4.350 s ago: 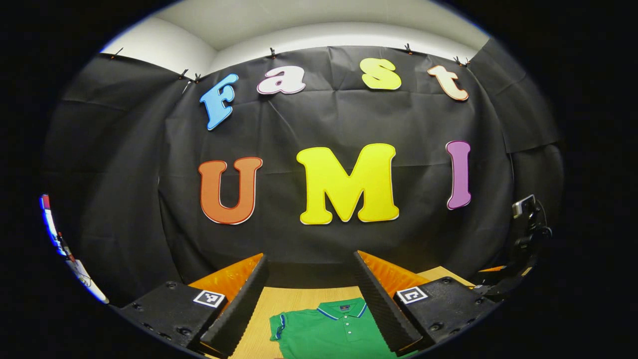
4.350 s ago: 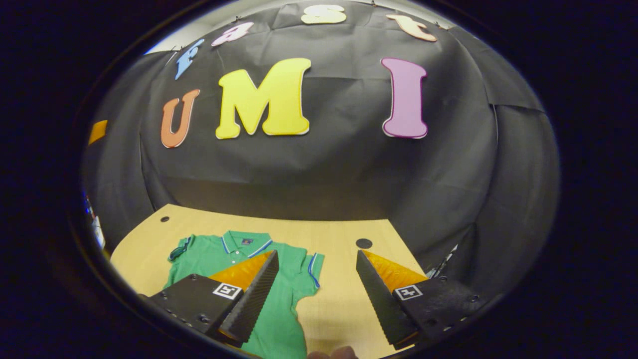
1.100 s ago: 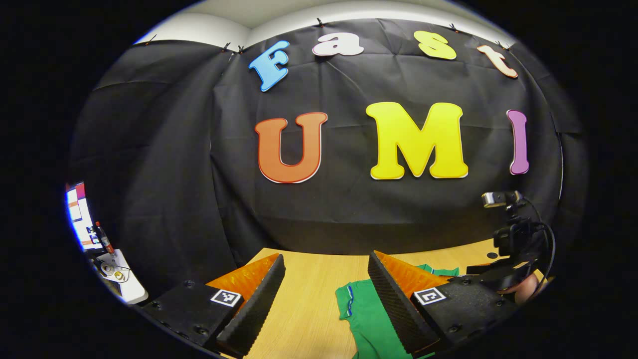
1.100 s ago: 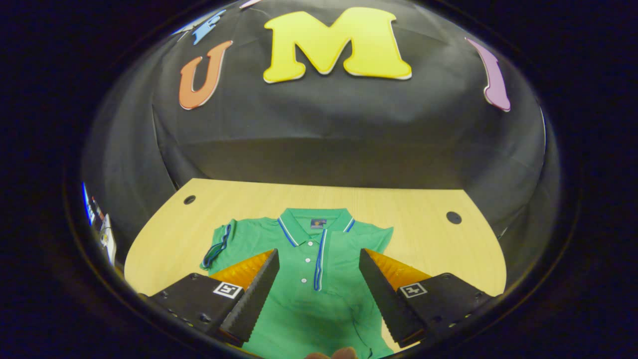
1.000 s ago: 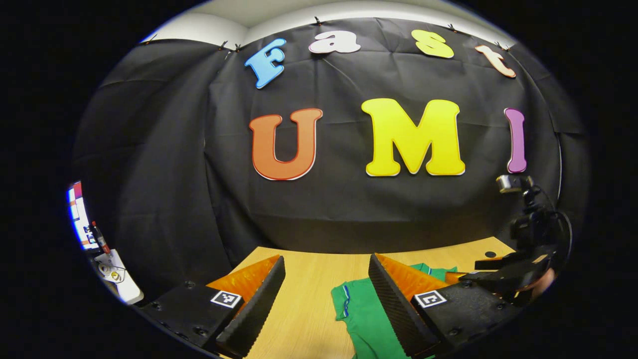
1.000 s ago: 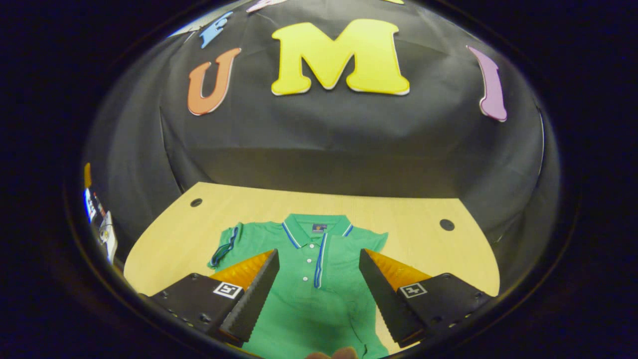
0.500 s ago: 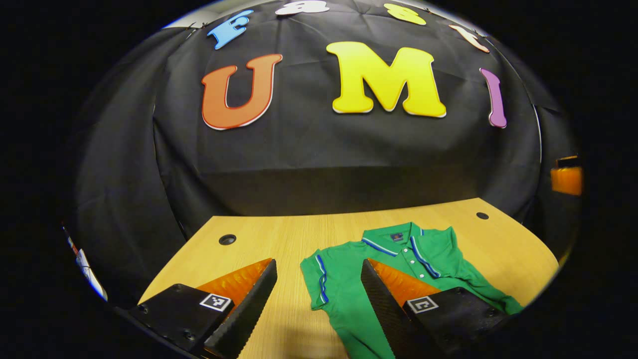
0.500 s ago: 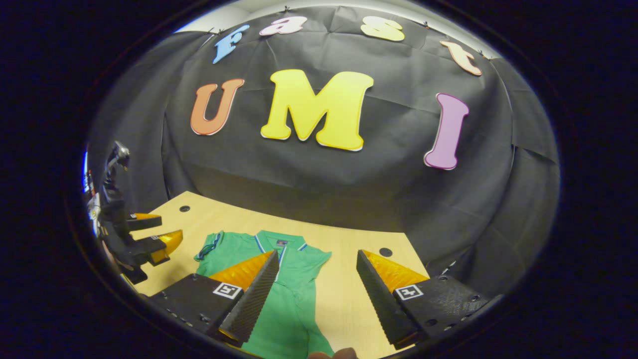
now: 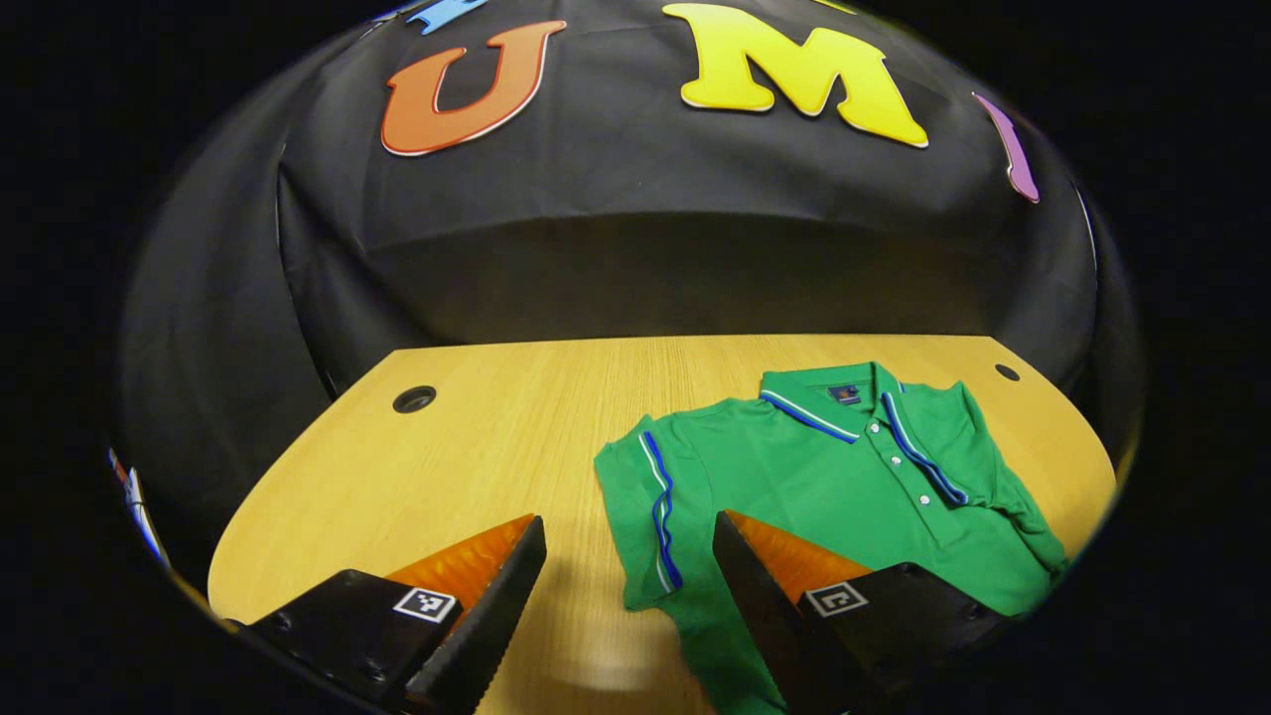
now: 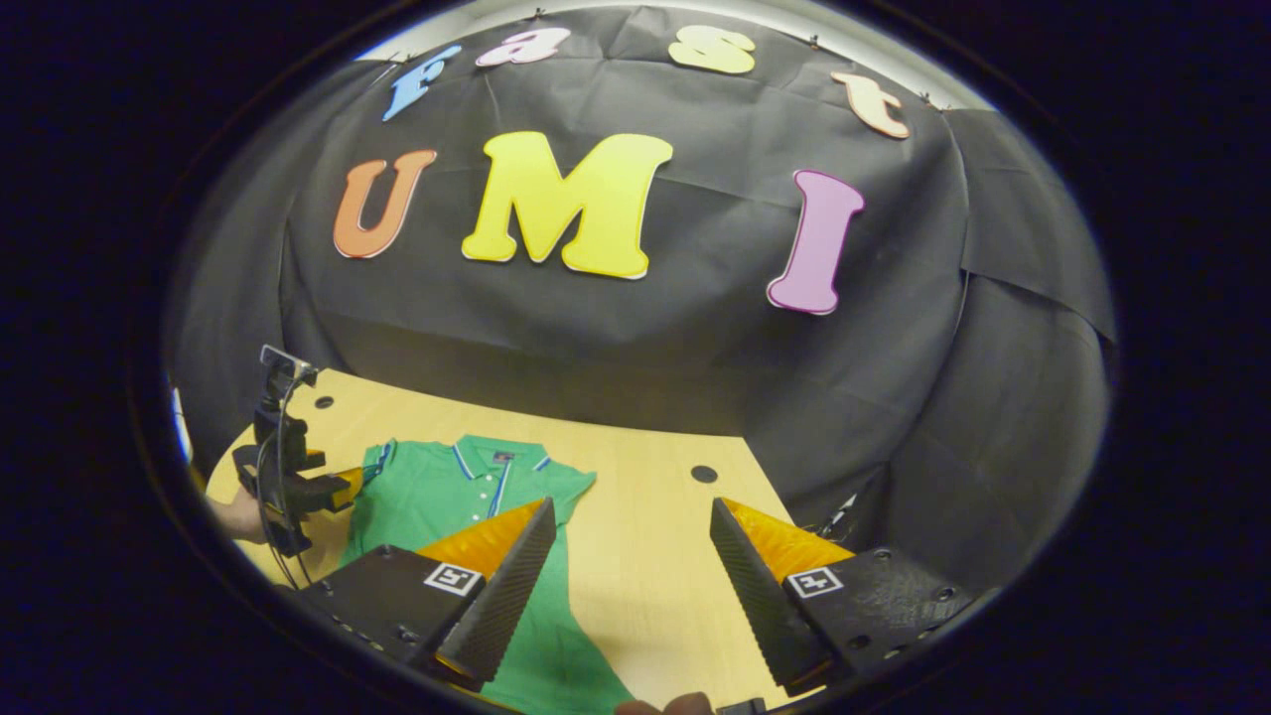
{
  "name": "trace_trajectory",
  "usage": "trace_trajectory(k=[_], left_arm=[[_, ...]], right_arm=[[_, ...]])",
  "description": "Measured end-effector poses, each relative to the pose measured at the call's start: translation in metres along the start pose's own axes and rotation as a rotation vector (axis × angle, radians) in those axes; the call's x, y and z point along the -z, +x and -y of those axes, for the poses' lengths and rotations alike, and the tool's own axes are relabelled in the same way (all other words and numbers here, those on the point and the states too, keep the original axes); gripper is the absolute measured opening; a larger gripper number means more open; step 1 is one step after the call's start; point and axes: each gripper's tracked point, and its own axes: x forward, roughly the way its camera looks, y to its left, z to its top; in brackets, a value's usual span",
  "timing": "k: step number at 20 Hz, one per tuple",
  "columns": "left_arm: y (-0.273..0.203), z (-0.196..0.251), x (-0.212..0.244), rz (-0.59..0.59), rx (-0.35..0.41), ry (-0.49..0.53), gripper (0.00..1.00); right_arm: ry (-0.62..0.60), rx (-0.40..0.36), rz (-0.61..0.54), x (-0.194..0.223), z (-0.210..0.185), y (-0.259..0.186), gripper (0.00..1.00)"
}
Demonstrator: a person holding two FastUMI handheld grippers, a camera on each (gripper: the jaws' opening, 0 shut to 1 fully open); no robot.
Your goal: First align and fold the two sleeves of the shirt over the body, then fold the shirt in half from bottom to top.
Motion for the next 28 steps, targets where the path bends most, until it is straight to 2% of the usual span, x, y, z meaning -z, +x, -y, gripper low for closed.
trace_trajectory(k=[4, 7, 9, 10, 11, 12, 13, 14, 16, 18, 22, 23, 28], left_arm=[[0.019, -0.002, 0.013, -0.034, 0.001, 0.028, 1.00], [0.024, -0.001, 0.024, -0.076, 0.032, 0.044, 1.00], [0.025, 0.001, 0.026, -0.084, 0.051, 0.043, 0.78], [0.026, 0.001, 0.025, -0.086, 0.051, 0.044, 0.61], [0.026, -0.003, 0.026, -0.086, 0.046, 0.044, 0.54], [0.026, -0.007, 0.024, -0.083, 0.034, 0.043, 0.41], [0.026, -0.006, 0.022, -0.080, 0.041, 0.034, 0.34], [0.026, -0.005, 0.021, -0.082, 0.049, 0.024, 0.21], [0.023, -0.008, 0.013, -0.070, 0.048, 0.007, 0.12], [0.017, -0.005, -0.001, -0.054, 0.061, -0.010, 0.08], [0.008, 0.004, -0.035, -0.015, 0.061, 0.013, 0.06], [0.005, 0.010, -0.041, -0.013, 0.068, 0.016, 0.06], [-0.008, 0.058, -0.072, 0.022, 0.107, 0.051, 0.06]], right_arm=[[0.006, 0.011, -0.033, 0.014, 0.003, 0.001, 0.96], [0.024, 0.006, -0.049, 0.017, -0.001, 0.004, 0.95], [0.039, 0.000, -0.057, 0.018, -0.005, 0.007, 0.95], [0.042, -0.004, -0.061, 0.019, -0.007, 0.008, 0.96], [0.042, -0.008, -0.063, 0.021, -0.008, 0.010, 0.97], [0.040, -0.011, -0.067, 0.022, -0.009, 0.011, 0.95], [0.039, -0.015, -0.069, 0.023, -0.011, 0.012, 0.95], [0.042, -0.021, -0.073, 0.023, -0.013, 0.013, 0.98], [0.054, -0.025, -0.077, 0.024, -0.012, 0.015, 0.96], [0.070, -0.026, -0.079, 0.025, -0.010, 0.016, 0.96], [0.106, -0.008, -0.067, 0.020, -0.001, 0.017, 0.96], [0.114, -0.003, -0.061, 0.020, 0.002, 0.016, 0.98], [0.120, 0.025, -0.037, 0.018, 0.025, 0.002, 0.95]])
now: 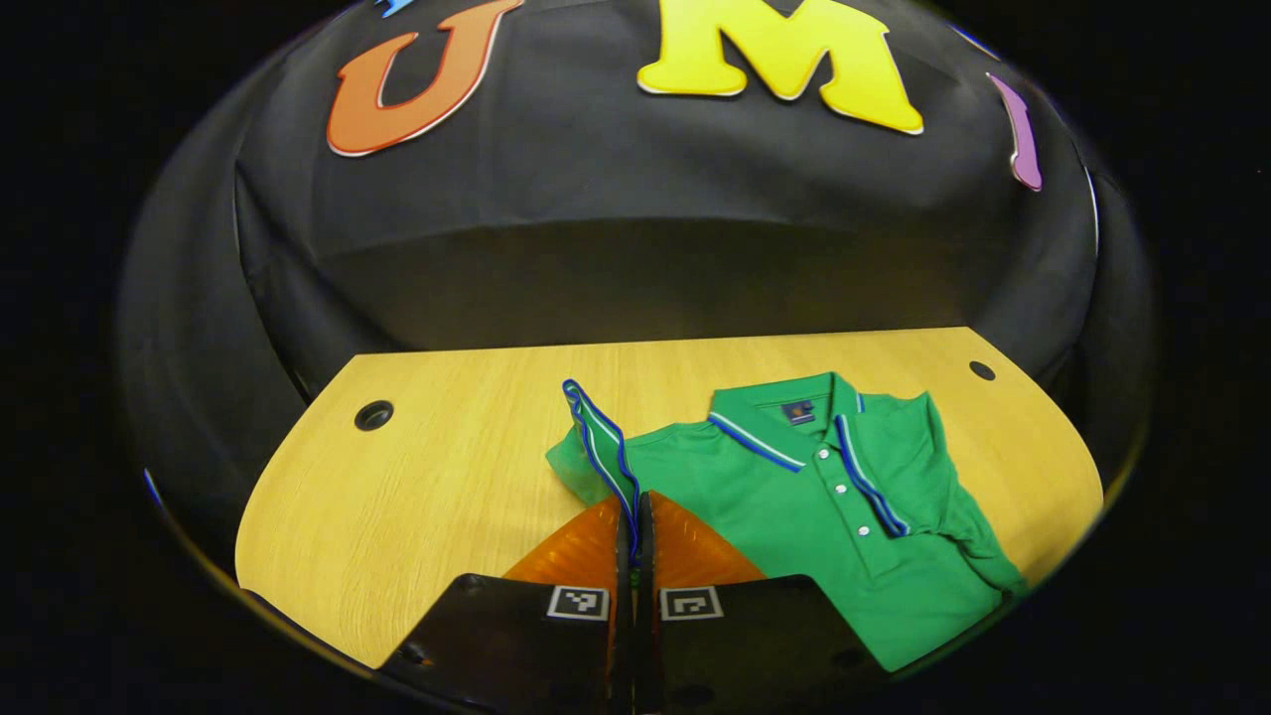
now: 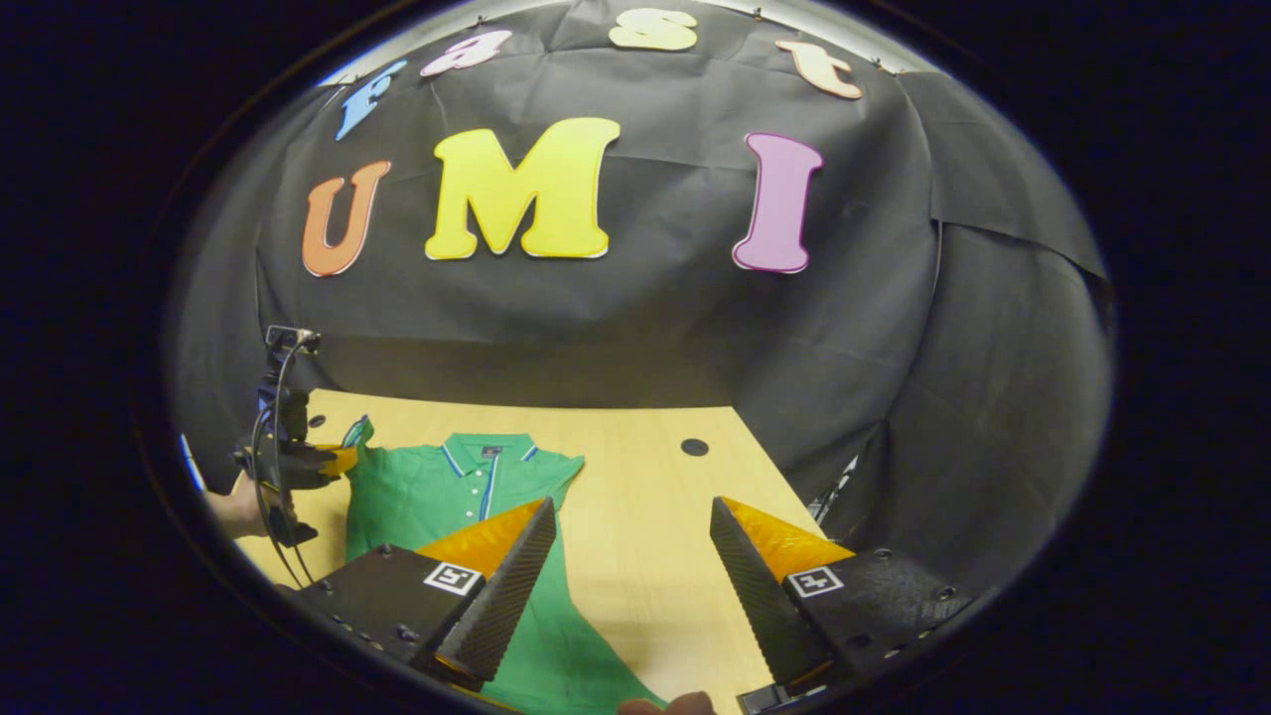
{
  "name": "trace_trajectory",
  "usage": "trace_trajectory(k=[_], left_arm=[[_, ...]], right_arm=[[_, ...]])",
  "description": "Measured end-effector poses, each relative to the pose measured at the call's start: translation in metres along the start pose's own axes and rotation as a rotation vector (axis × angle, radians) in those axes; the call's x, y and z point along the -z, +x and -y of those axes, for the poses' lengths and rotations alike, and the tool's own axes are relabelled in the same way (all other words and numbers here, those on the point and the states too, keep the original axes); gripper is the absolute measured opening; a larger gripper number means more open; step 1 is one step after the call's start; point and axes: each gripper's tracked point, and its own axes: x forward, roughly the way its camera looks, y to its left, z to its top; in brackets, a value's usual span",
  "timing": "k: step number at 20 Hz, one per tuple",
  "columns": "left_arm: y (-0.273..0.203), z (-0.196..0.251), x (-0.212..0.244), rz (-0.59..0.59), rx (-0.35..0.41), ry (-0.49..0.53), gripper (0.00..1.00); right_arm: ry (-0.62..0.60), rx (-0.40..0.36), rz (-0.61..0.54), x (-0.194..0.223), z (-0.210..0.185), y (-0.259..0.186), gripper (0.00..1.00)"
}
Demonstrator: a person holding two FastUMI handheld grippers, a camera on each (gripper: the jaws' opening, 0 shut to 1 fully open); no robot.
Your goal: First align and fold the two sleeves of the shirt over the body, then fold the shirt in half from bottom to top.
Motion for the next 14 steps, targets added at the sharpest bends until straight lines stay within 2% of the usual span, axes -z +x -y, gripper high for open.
trace_trajectory(k=[5, 10, 13, 14], left_arm=[[0.011, 0.069, -0.005, -0.016, 0.070, 0.033, 0.06], [0.035, 0.121, 0.012, -0.064, 0.096, 0.039, 0.07], [0.040, 0.142, 0.017, -0.078, 0.114, 0.011, 0.12], [0.039, 0.145, 0.018, -0.081, 0.122, 0.006, 0.19]], right_arm=[[-0.004, 0.058, 0.009, 0.008, 0.036, -0.024, 0.97], [0.015, 0.116, -0.008, 0.021, 0.072, -0.040, 0.95], [0.027, 0.123, -0.020, 0.025, 0.081, -0.039, 0.95], [0.027, 0.118, -0.023, 0.026, 0.081, -0.037, 0.95]])
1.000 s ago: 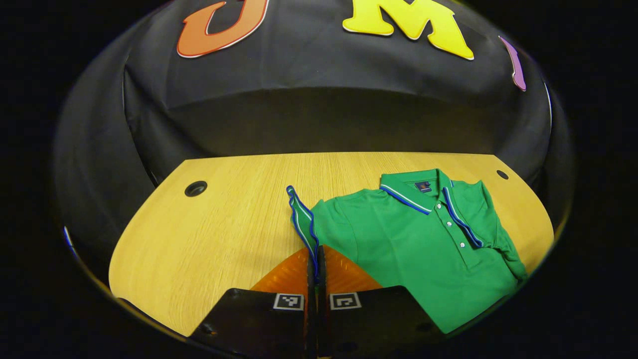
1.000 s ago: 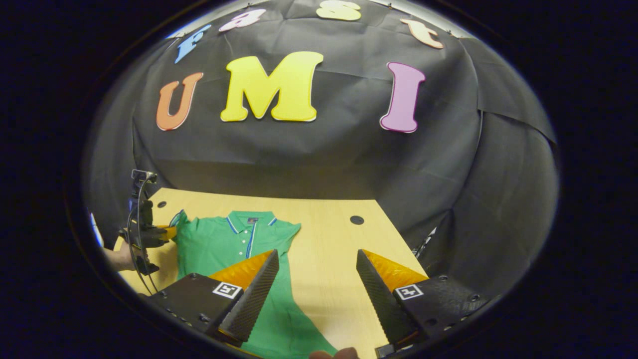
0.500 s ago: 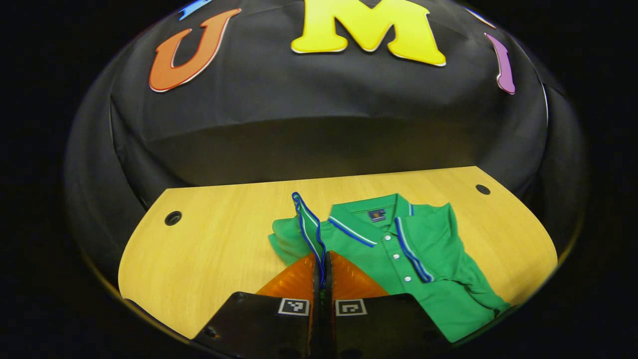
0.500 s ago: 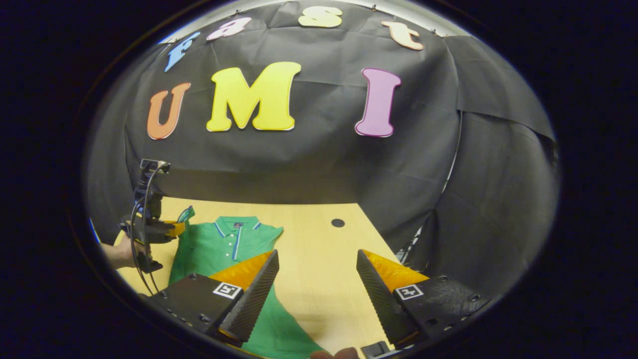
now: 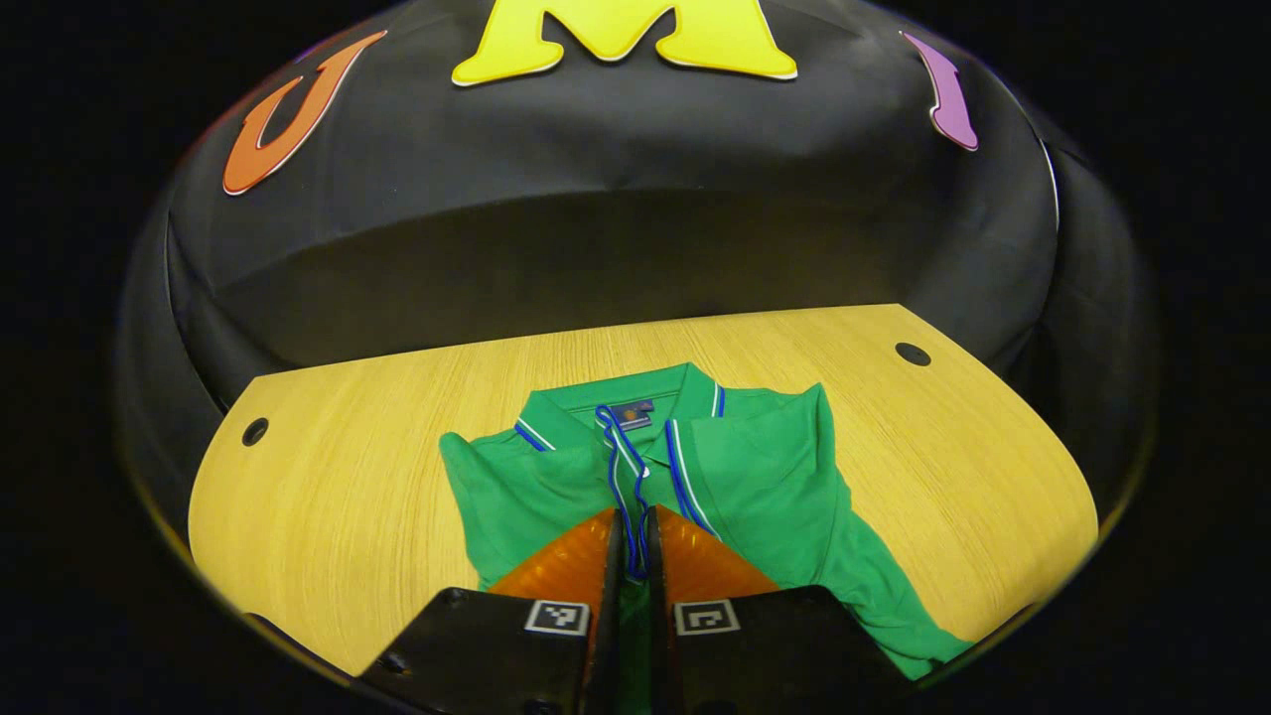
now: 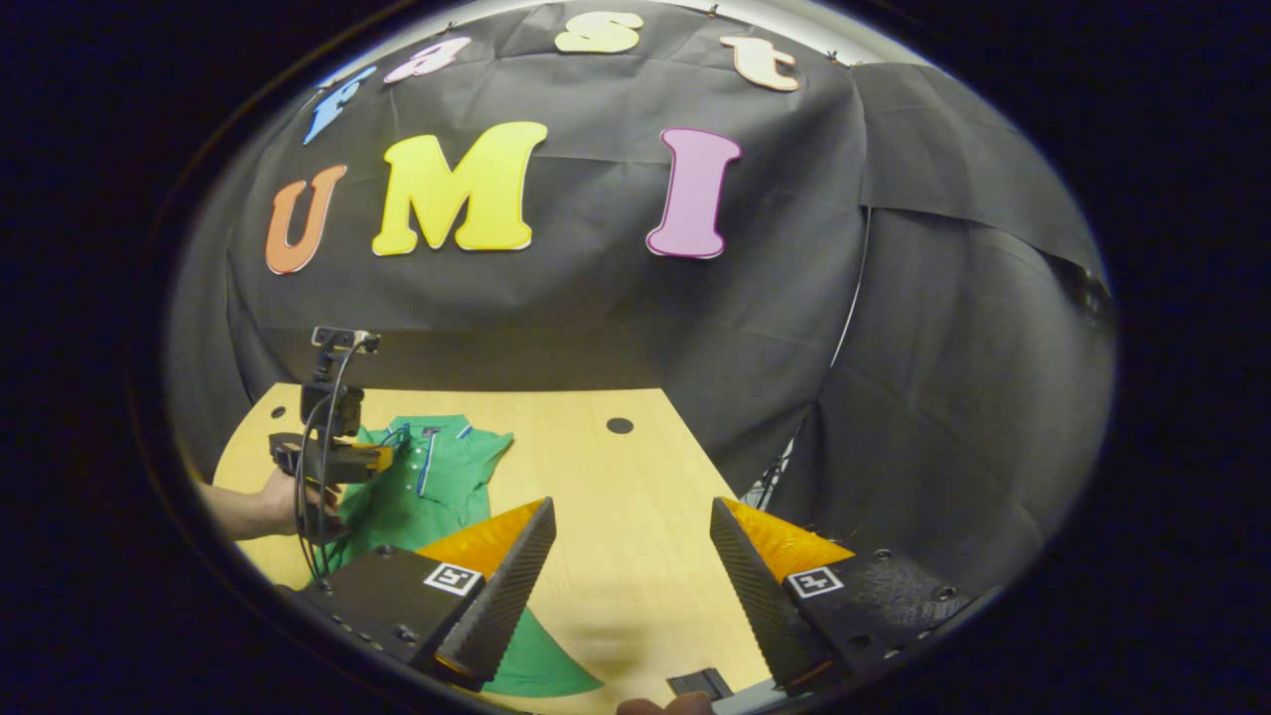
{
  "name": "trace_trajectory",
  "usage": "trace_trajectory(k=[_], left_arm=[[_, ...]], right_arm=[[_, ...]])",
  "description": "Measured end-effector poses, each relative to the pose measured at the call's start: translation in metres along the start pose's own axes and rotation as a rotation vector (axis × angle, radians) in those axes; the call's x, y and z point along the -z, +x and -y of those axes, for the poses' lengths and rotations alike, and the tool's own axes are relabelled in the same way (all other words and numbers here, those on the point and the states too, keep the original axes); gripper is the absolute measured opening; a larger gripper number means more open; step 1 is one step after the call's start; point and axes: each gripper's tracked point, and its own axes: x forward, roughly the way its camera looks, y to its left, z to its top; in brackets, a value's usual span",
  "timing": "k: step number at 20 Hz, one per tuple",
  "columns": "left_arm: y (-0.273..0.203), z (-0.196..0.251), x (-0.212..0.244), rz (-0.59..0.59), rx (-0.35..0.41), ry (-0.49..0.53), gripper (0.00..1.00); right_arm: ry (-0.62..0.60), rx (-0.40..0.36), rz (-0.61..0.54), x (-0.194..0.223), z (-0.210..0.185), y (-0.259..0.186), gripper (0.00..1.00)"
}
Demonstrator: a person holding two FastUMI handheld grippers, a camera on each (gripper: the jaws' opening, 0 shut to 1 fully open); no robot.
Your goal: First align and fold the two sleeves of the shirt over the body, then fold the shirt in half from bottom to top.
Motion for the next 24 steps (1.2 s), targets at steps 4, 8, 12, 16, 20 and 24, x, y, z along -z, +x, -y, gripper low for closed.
trace_trajectory(k=[4, 8, 12, 16, 20, 24], left_arm=[[-0.012, 0.000, -0.007, 0.033, -0.027, -0.003, 0.83], [-0.038, -0.016, -0.023, 0.095, -0.070, -0.031, 1.00], [-0.081, -0.032, -0.034, 0.140, -0.115, -0.068, 1.00], [-0.137, -0.051, -0.042, 0.190, -0.154, -0.097, 1.00], [-0.191, -0.079, -0.028, 0.199, -0.209, -0.125, 1.00], [-0.228, -0.088, 0.007, 0.162, -0.219, -0.101, 1.00]], right_arm=[[-0.018, -0.039, 0.019, -0.006, -0.012, 0.005, 0.95], [-0.036, -0.108, 0.034, -0.013, -0.035, 0.013, 0.96], [-0.055, -0.173, 0.058, -0.022, -0.055, 0.017, 0.96], [-0.081, -0.246, 0.054, -0.020, -0.076, 0.020, 0.96], [-0.124, -0.315, 0.025, -0.007, -0.087, 0.021, 0.95], [-0.165, -0.359, -0.039, 0.024, -0.087, 0.019, 0.95]])
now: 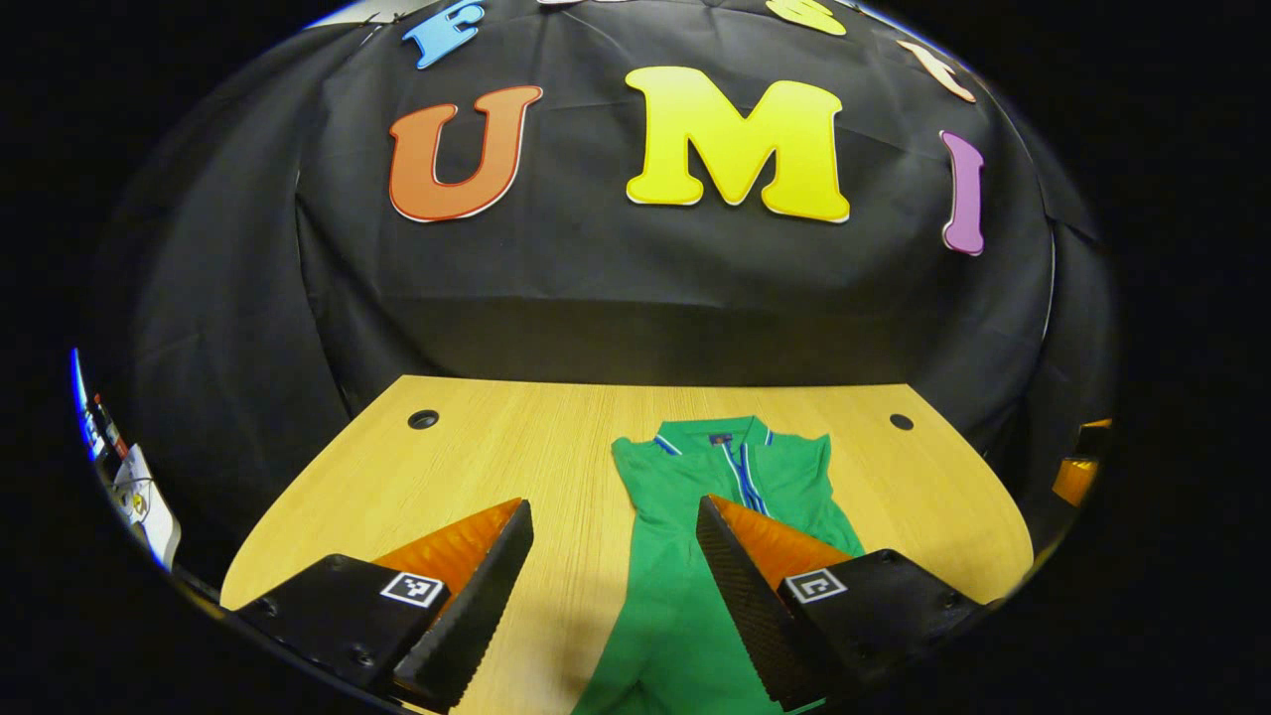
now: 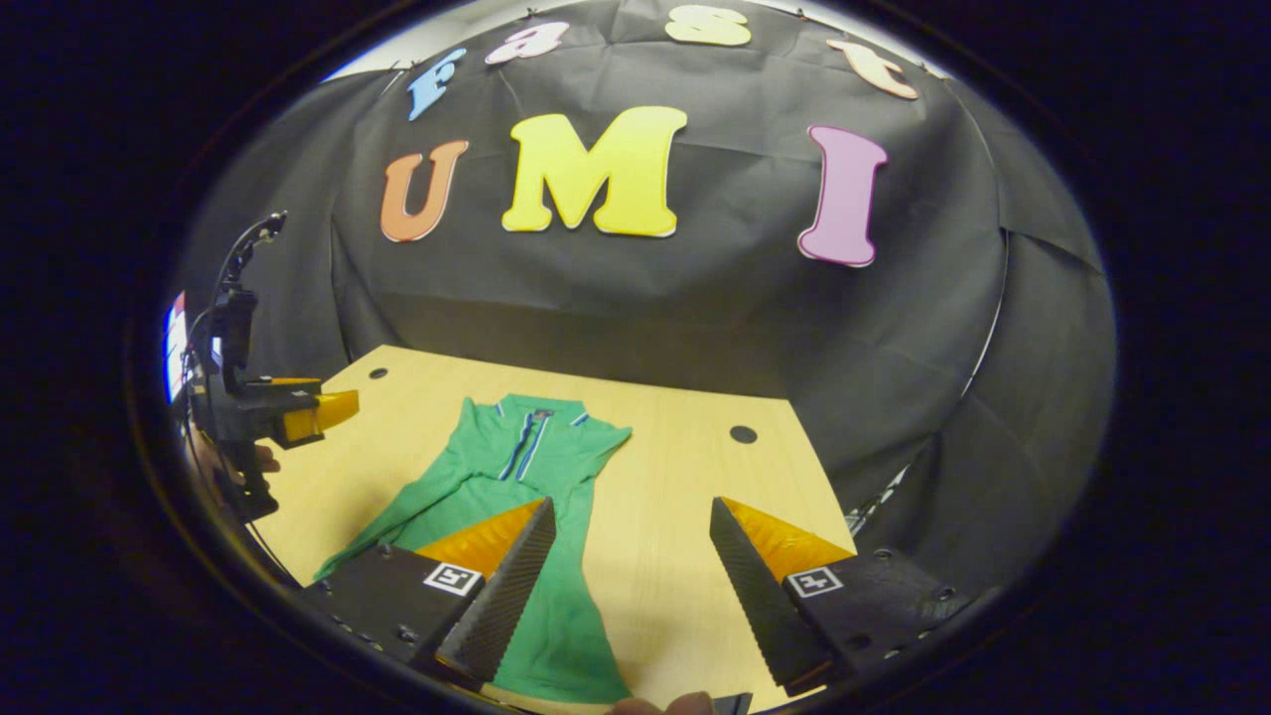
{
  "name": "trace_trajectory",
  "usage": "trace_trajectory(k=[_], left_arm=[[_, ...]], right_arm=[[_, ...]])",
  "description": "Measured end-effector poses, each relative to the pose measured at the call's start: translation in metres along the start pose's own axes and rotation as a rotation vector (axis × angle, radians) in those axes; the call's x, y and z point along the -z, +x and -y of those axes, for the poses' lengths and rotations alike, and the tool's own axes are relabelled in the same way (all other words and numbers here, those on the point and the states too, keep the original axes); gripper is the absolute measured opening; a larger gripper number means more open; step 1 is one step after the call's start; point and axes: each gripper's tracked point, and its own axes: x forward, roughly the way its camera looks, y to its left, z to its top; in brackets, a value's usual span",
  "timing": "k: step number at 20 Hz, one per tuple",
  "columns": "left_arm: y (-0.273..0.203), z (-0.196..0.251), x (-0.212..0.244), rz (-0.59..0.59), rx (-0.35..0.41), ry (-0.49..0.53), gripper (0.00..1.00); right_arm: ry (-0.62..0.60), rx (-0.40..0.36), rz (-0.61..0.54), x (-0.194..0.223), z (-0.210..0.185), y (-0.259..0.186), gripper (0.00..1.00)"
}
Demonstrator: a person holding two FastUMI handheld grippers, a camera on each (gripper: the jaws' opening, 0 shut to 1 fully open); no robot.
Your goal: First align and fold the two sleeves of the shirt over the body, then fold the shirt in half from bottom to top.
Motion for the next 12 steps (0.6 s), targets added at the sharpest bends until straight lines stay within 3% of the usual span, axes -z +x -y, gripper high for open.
trace_trajectory(k=[5, 12], left_arm=[[-0.044, -0.007, 0.058, -0.124, 0.055, 0.072, 1.00], [-0.090, -0.009, 0.160, -0.491, 0.136, 0.101, 1.00]], right_arm=[[-0.006, -0.051, -0.174, 0.062, -0.009, -0.003, 0.95], [-0.037, -0.061, -0.440, 0.143, -0.002, -0.013, 0.96]])
